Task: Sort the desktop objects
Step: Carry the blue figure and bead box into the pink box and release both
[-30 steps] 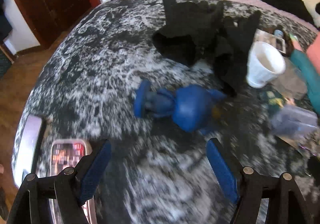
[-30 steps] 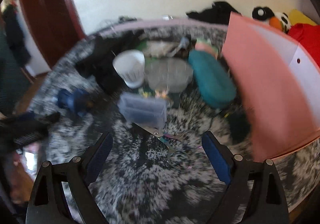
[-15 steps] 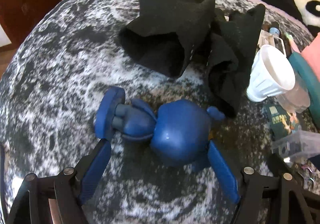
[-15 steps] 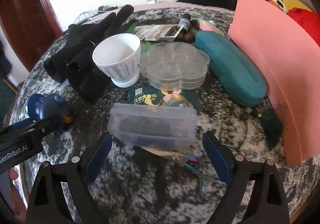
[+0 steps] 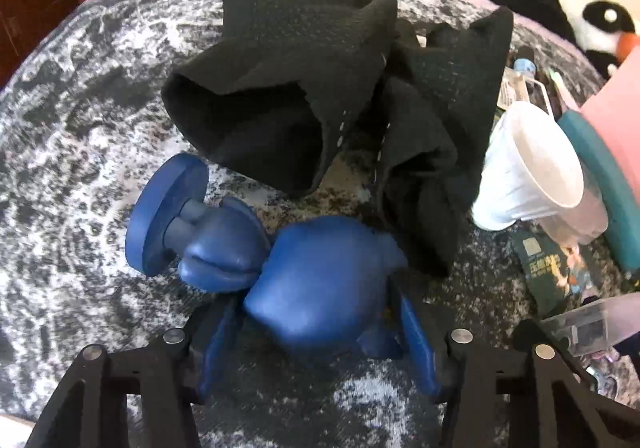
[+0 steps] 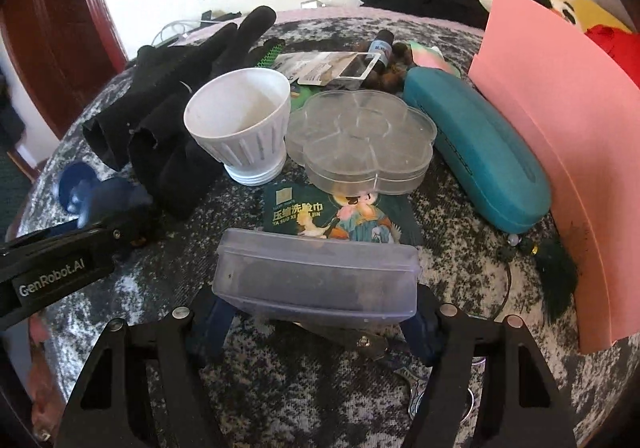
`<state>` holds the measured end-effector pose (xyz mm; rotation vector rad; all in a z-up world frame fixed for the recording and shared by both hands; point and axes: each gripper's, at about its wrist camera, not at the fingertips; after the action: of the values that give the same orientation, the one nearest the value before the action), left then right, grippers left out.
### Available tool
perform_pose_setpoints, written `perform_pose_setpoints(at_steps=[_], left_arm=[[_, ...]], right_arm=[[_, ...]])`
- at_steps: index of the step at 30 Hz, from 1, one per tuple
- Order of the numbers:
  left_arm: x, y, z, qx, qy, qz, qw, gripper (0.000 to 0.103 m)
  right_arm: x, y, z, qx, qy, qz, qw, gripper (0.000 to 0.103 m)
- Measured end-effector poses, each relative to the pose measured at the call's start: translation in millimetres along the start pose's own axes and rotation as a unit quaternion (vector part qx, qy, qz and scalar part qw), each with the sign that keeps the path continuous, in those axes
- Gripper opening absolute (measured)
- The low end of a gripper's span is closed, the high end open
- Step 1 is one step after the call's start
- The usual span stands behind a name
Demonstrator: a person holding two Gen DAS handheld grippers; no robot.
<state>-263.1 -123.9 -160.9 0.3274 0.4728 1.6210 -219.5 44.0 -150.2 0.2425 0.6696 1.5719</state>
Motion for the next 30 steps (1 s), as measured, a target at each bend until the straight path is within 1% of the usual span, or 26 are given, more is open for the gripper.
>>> perform_pose_setpoints(at_steps=[2,7,13,21,27,30], left_arm=[[1,-2,1,0.000,0.010,-0.002,0.9999,0.061],[-3,-8,9,0.002,0.017,0.007,0.9998,0.061],[-16,-17,29,0.003,0.028,0.028,0.9992,0.061],[-24,-27,79,0.032,0.034,0.051,0.9976,0.061],[-11,-49,122,0.052,0.024,0.048,0.9972,0.061],[1,-58,146,0.065,0.012,0.044,0.9968,0.061]], right_arm=[[-1,-1,2,0.000,0.005,0.003,1.000,0.074],[-6,-3,17,0.007,0.019,0.010,1.000,0.073],[-9,-6,39,0.018,0.034,0.011,0.999,0.073],[-9,-15,74,0.027,0.043,0.016,0.999,0.073],[-1,-19,110,0.046,0.052,0.015,0.997,0.073],[2,-23,137,0.070,0.046,0.023,0.996,0.073]])
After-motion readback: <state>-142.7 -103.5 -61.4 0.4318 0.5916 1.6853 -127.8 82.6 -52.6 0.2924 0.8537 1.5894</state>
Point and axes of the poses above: each gripper's, at about its wrist camera, not at the fingertips, and z roughly against the way its jaws point, x to its right, y to its top, and after that the axes turned 11 degrees about y, right-handed
